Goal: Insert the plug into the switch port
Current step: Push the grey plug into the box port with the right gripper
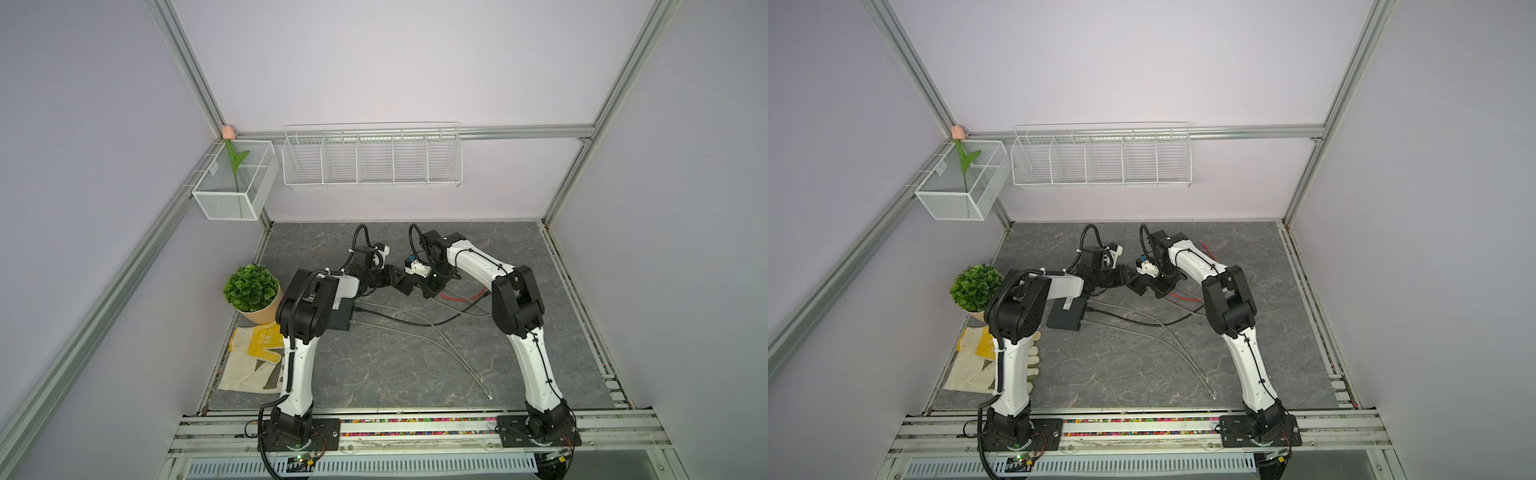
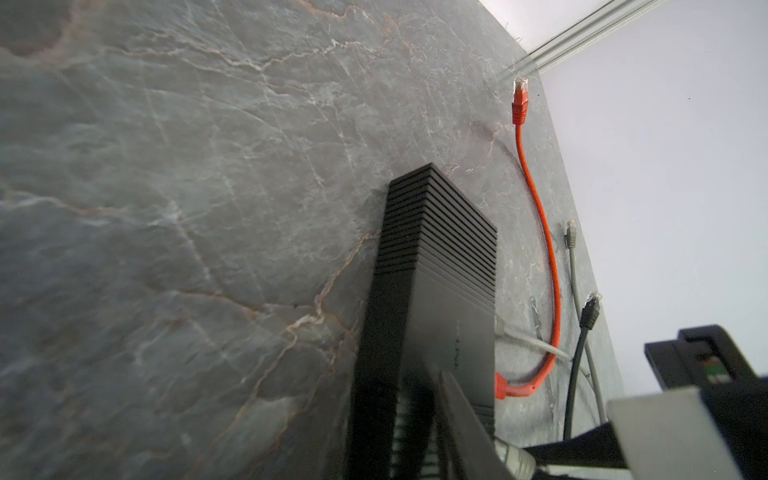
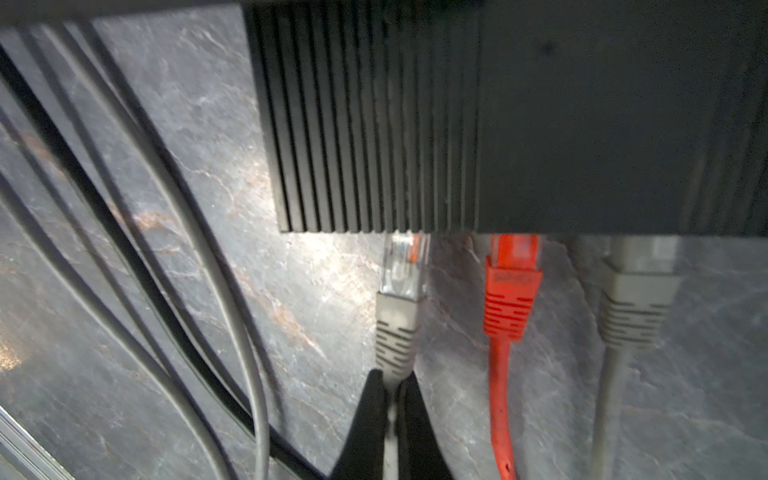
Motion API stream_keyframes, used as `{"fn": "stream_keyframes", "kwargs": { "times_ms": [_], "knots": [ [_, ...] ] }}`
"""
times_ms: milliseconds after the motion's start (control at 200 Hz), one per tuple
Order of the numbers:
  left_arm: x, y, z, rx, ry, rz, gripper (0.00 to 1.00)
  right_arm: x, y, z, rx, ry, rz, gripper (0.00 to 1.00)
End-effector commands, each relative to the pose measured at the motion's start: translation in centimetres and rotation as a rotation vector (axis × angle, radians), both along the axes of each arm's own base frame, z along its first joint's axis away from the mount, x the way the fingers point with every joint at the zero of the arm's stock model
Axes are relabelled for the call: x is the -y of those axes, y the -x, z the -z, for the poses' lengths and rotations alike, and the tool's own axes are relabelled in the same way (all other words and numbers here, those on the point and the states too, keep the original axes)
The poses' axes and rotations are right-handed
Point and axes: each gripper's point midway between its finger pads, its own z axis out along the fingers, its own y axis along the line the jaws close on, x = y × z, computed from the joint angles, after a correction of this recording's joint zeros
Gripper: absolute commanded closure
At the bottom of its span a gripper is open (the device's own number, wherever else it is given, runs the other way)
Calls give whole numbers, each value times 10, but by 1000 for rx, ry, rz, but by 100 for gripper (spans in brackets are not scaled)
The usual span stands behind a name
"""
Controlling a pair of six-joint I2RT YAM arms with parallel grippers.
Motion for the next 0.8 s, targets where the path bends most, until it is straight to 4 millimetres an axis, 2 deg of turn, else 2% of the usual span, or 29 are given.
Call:
{"fn": "stream_keyframes", "kwargs": {
  "times_ms": [0, 360, 600, 615, 795],
  "knots": [
    [13, 18, 20, -49, -10, 72, 67, -19, -14, -7, 22, -121, -16, 93],
    [12, 18, 23, -51, -13, 77, 68, -20, -15, 3, -31, -200, 26, 93],
    [13, 19, 26, -57, -11, 83, 69, -23, -9, 12, -76, -215, 37, 93],
    [13, 20, 26, -58, -11, 84, 69, -25, -15, 11, -51, -228, 38, 93],
    [16, 24, 32, -69, -8, 104, 70, -29, -26, 6, 3, -244, 55, 93]
  ]
}}
